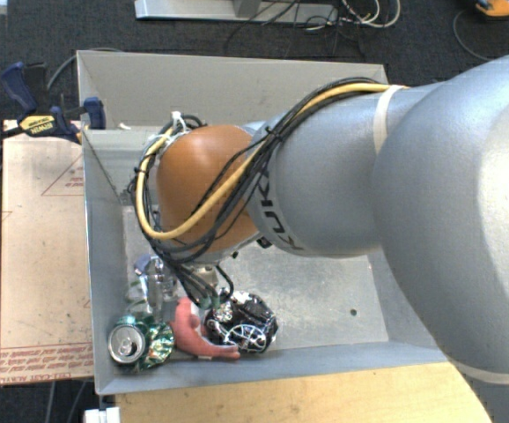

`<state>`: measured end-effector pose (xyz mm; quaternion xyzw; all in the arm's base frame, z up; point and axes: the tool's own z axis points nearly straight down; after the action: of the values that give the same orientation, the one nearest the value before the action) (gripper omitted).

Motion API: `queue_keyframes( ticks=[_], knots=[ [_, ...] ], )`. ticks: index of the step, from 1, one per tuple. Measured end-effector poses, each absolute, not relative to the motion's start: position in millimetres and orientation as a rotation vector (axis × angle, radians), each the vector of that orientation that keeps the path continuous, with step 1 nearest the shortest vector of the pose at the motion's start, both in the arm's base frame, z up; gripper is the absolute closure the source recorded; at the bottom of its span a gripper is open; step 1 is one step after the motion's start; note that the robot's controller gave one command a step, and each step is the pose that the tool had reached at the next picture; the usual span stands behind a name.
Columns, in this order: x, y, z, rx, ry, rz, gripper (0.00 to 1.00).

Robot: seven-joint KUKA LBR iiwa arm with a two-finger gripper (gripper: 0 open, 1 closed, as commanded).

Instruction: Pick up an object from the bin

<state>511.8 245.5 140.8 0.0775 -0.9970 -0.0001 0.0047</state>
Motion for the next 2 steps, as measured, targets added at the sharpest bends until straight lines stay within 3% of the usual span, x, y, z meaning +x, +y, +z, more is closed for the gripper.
queue_keyframes(
  ticks=[1, 2],
  knots=[
    [513.1, 245.5, 142.7, 0.242, -3.126, -0.002, 0.00],
    [512.9, 245.4, 142.5, 0.242, -3.126, -0.002, 0.00]
  ],
)
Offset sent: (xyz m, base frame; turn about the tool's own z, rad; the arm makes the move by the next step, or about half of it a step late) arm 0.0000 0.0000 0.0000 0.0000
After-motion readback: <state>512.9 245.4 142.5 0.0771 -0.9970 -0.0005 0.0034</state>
